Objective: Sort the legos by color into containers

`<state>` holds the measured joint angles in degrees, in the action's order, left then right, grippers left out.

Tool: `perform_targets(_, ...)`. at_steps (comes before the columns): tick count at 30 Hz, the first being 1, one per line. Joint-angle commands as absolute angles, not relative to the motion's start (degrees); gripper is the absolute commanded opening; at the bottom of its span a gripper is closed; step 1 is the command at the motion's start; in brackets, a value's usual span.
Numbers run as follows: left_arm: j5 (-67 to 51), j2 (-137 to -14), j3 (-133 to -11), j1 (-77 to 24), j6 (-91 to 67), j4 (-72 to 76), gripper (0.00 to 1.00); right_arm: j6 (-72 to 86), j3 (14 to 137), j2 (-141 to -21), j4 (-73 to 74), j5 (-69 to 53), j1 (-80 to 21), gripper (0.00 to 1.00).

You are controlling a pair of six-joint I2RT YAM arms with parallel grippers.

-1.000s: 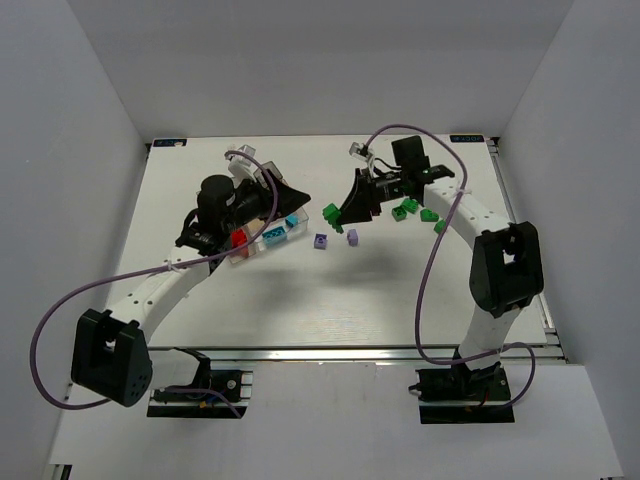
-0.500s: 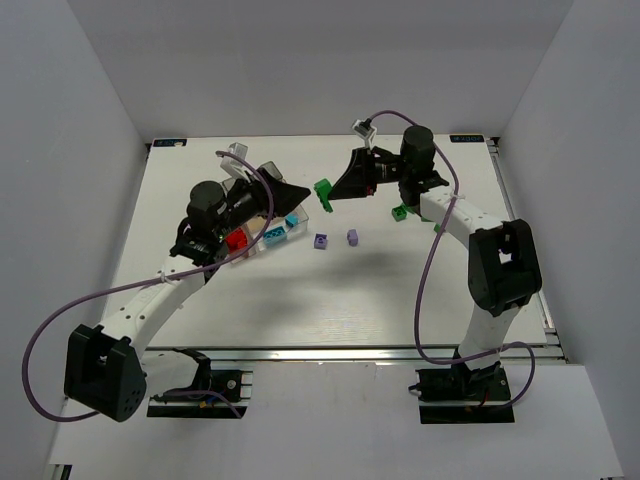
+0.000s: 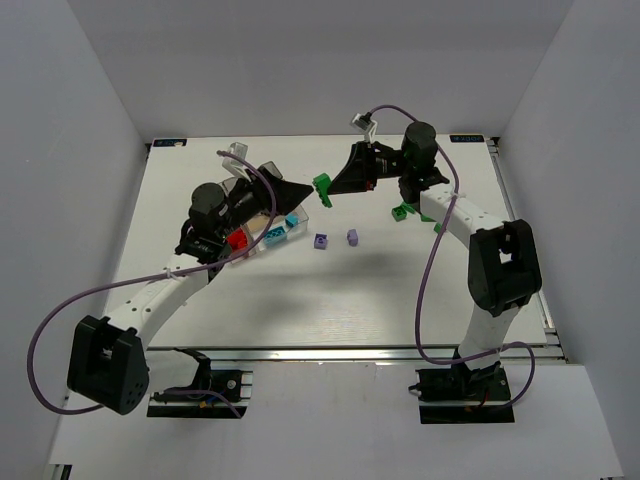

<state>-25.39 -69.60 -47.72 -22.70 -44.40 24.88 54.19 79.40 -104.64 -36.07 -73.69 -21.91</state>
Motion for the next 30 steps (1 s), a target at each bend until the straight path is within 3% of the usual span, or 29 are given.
perform_targets(1, -27.59, -70.22, -47.55, -22.94, -45.87, 29.52, 0.81, 55.55, 81.39, -103.01, -39.11, -73.83, -22.59, 0.00)
perform_targets(10, -28.83, -73.39, -47.55, -23.47, -48.16, 33.92, 0.81, 55.90, 81.74, -103.18, -39.38, -73.30, -23.47, 0.00)
perform_targets(16, -29.09, -74.18, -47.46, -23.99, -48.87, 34.36, 0.73, 55.72, 81.83, -103.53, -39.11, -73.21, -23.47, 0.00)
perform_targets(19, -28.92, -74.44, -47.20, -24.52, -49.39, 34.72, 0.62, 55.72, 81.91, -103.71, -39.11, -73.21, -23.47, 0.00)
perform_targets(30, -31.11, -76.73, -47.02, -24.52, -52.47, 38.67, 0.06, 55.99, 82.00, -103.89, -38.93, -73.39, -22.94, 0.00)
